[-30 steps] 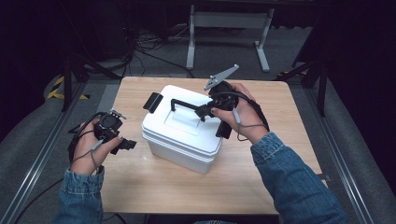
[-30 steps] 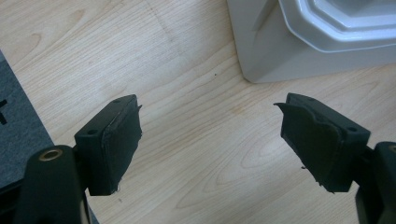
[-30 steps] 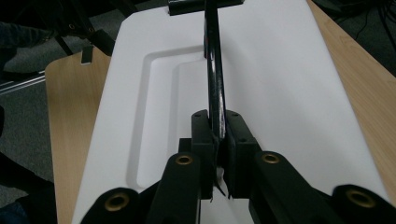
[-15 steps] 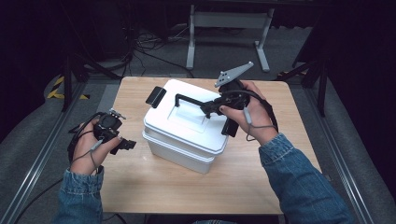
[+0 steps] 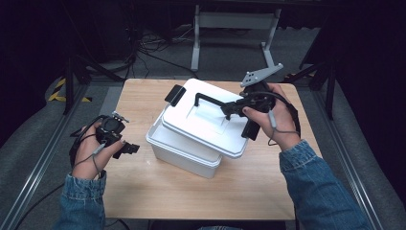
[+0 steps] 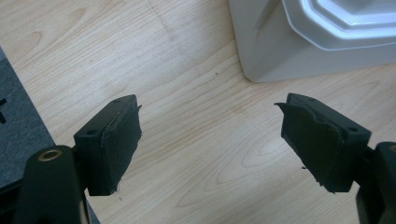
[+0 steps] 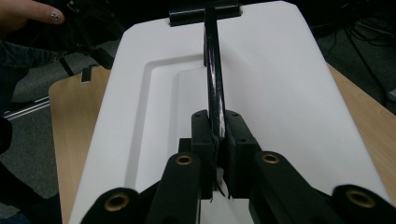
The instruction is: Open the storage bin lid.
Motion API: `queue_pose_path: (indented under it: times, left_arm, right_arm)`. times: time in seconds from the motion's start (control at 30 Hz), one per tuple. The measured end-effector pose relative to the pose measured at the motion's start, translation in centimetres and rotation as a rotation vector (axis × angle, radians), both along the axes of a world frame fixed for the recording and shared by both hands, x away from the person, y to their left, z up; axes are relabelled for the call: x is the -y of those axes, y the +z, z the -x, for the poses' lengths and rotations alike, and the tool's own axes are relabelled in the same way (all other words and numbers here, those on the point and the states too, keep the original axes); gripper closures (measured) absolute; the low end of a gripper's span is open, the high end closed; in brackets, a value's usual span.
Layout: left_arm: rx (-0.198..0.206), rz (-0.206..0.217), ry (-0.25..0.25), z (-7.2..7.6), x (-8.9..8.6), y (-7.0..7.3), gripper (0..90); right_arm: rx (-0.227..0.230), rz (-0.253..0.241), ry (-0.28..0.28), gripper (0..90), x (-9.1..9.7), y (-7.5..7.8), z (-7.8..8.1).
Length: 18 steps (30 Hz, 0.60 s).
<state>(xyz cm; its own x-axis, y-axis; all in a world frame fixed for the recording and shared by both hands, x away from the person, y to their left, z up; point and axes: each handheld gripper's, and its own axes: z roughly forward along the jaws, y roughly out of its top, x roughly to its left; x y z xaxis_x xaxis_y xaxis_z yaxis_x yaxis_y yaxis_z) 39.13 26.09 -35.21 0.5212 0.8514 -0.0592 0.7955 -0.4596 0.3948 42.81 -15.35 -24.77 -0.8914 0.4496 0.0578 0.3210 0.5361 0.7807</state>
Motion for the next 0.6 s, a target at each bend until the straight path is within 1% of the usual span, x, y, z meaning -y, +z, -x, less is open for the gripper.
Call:
queue_pose_path:
  times: [0.07, 0.37, 0.4, 0.47, 0.5, 0.6]
  left_arm:
    - [-0.006, 0.0, 0.006, 0.1, 0.0, 0.0, 20.7]
    - [-0.005, 0.004, 0.008, 0.1, 0.0, 0.0, 20.7]
    - [-0.003, 0.004, 0.007, 0.1, 0.0, 0.0, 20.7]
    - [-0.003, 0.002, 0.006, 0.1, 0.0, 0.0, 20.7]
    - [-0.003, 0.0, 0.006, 0.1, 0.0, 0.0, 20.7]
    - [-0.004, -0.003, 0.005, 0.1, 0.0, -0.1, 20.6]
  right_arm:
    - [0.001, -0.001, -0.014, 85.2, 0.8, 0.0, 0.0]
    - [0.001, 0.0, -0.095, 85.2, 4.2, 0.0, 0.0]
    - [0.001, 0.0, -0.095, 85.2, 4.2, 0.0, 0.0]
    - [0.0, 0.0, -0.119, 85.2, 5.4, -0.2, -0.1]
    - [0.0, 0.0, -0.119, 85.2, 5.4, -0.2, -0.1]
    - [-0.005, 0.0, -0.16, 85.2, 7.0, -0.4, -0.3]
